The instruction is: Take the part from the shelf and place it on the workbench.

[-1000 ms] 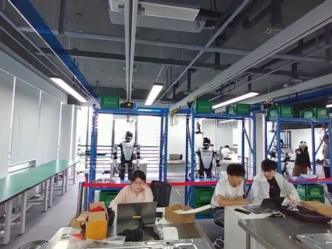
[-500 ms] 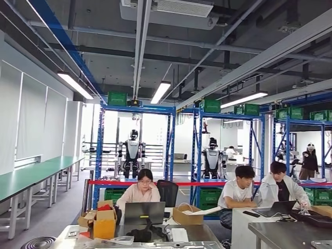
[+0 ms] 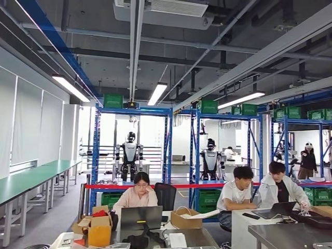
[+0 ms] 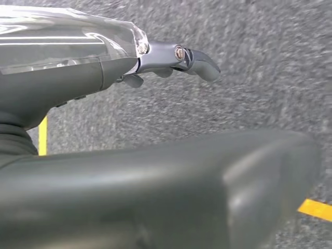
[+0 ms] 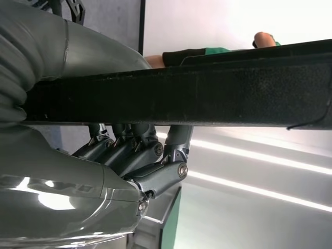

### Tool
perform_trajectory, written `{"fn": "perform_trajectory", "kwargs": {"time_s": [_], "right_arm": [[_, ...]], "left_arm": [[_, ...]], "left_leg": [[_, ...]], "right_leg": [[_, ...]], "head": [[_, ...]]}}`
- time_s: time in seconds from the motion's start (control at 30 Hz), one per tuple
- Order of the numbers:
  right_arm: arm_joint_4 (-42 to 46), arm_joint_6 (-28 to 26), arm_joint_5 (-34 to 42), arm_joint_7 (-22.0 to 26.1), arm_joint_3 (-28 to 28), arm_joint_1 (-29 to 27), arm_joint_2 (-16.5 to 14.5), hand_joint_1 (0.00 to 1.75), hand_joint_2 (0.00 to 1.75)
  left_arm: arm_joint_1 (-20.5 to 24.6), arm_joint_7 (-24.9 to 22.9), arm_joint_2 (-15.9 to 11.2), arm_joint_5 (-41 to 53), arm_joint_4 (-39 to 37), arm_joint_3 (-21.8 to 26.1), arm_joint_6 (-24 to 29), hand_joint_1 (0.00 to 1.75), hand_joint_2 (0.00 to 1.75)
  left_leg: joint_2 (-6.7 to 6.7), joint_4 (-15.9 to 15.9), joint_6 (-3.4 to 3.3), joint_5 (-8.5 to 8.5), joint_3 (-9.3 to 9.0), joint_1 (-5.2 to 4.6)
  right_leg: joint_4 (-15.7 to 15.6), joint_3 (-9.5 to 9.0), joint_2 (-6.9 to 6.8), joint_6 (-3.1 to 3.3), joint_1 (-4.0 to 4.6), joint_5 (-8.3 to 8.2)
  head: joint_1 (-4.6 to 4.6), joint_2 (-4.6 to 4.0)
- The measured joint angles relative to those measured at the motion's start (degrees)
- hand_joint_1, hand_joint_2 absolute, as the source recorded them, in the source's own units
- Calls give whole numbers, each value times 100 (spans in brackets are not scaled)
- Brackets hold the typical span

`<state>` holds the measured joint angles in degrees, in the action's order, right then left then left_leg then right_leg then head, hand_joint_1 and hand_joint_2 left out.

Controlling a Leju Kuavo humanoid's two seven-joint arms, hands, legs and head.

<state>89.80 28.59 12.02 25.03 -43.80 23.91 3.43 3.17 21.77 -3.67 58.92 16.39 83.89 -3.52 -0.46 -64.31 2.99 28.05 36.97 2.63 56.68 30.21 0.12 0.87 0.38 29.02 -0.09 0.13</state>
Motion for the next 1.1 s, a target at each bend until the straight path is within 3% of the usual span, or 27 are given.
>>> {"fn": "perform_trajectory", "kwargs": {"time_s": [0.07, 0.13, 0.2, 0.27, 0.33, 0.37, 0.4, 0.43, 0.5, 0.57, 0.67, 0.73, 0.77, 0.83, 0.87, 0.9, 0.93, 1.0, 1.07, 1.1], "right_arm": [[-4, 3, 1, 1, 1, 5, -2, 175, 175], [-6, 7, 5, 3, 3, 2, -2, 175, 175], [-3, 9, 9, 7, 4, 4, -2, 175, 175], [3, 10, 13, 11, 7, 11, -1, 175, 175], [3, 10, 15, 13, 8, -1, 2, 175, 175], [2, 10, 15, 13, 8, -11, 4, 175, 175], [2, 10, 15, 13, 8, -17, 5, 175, 175], [2, 10, 15, 13, 9, -20, 5, 175, 175], [5, 9, 15, 15, 12, -12, 5, 175, 175], [9, 5, 15, 18, 15, 6, 4, 175, 175], [10, -6, 14, 27, 22, 9, 0, 175, 175], [14, -27, 8, 39, 26, 10, -12, 175, 175], [16, -40, 4, 46, 30, 9, -23, 175, 175], [17, -58, -4, 55, 38, -9, -43, 175, 175], [15, -62, -8, 57, 44, -25, -47, 175, 175], [14, -64, -14, 61, 49, -42, -48, 175, 175], [12, -64, -19, 64, 54, -55, -48, 175, 175], [11, -64, -27, 70, 63, -70, -48, 175, 175], [11, -64, -33, 74, 76, -70, -50, 175, 175], [11, -64, -37, 77, 84, -73, -51, 175, 175]], "left_arm": [[9, 0, 4, -1, -1, 1, -1, 0, 175], [9, -4, 2, -1, -2, 2, 0, 0, 175], [0, -3, -9, -1, -2, 2, 1, 0, 175], [0, 1, -27, -2, -2, 2, 1, 0, 175], [2, 2, -40, -1, -2, 2, 1, 0, 175], [2, 2, -43, -1, -2, 2, 1, 0, 175], [1, 2, -44, -1, -2, 2, 1, 0, 175], [1, 2, -44, -1, -2, 2, 1, 0, 175], [3, 2, -41, -2, -2, 2, 1, 0, 175], [11, 3, -33, 1, -2, 2, 1, 0, 175], [5, 10, -24, 10, -2, 2, -6, 0, 175], [12, 22, -21, 15, -2, 1, -10, 0, 175], [21, 30, -25, 16, -2, 1, -9, 0, 175], [23, 38, -31, 17, -2, 0, -7, 0, 175], [12, 41, -33, 20, -2, 0, -7, 0, 175], [0, 42, -33, 22, -2, 1, -7, 0, 175], [-9, 43, -34, 23, -1, 1, -7, 0, 175], [-13, 45, -36, 25, -1, 2, -7, 0, 175], [-6, 46, -33, 25, -1, 1, -8, 0, 175], [-7, 48, -32, 26, -2, 0, -8, 0, 175]], "left_leg": [[11, 335, -63, -91, -79, -17], [21, 375, -236, -37, -88, -52], [16, 378, -318, -15, -132, -61], [13, 383, -375, 22, -189, -78], [12, 383, -417, 75, -242, -116], [10, 383, -430, 106, -272, -138], [6, 383, -439, 138, -311, -159], [1, 384, -444, 174, -361, -173], [-10, 399, -439, 244, -466, -181], [-19, 436, -406, 285, -521, -171], [-13, 430, -324, 272, -592, -161], [-4, 254, -295, 378, -562, -159], [-2, 29, -283, 506, -446, -157], [-1, -626, -243, 782, -50, -152], [-1, -875, -221, 844, 133, -144], [0, -958, -199, 802, 240, -133], [1, -837, -177, 645, 244, -120], [3, -212, -141, 181, 42, -94], [11, 301, -178, -7, -117, -106], [15, 384, -225, 7, -134, -122]], "right_leg": [[71, -11, 5, -92, -12, 99], [109, -13, 10, -148, -14, 165], [230, 7, 5, -185, -31, 233], [763, 279, 0, -215, -43, 444], [1549, 762, 1, -210, -41, 713], [1798, 956, 2, -194, -35, 752], [1839, 1053, 3, -165, -20, 677], [1656, 1039, 4, -124, 6, 487], [924, 804, 3, -17, 89, -6], [390, 618, 8, 88, 159, -195], [161, 476, 15, 155, 170, -191], [66, 347, 9, 176, 145, -199], [40, 302, 2, 181, 132, -196], [35, 263, 2, 197, 129, -158], [35, 244, 5, 196, 128, -134], [37, 215, 10, 189, 125, -106], [40, 175, 14, 175, 118, -74], [57, 74, 17, 127, 99, 10], [96, 35, 16, 54, 93, 91], [117, 34, 16, 17, 96, 119]], "head": [[-2, 3], [-5, 4], [-4, 2], [-4, 1], [-4, 1], [-4, 0], [-4, 0], [-4, 0], [-3, 0], [-4, 0], [-5, 0], [-6, 0], [-5, 0], [-5, 0], [-4, 0], [-4, 0], [-4, 0], [-4, 0], [-3, 0], [-3, 0]]}}
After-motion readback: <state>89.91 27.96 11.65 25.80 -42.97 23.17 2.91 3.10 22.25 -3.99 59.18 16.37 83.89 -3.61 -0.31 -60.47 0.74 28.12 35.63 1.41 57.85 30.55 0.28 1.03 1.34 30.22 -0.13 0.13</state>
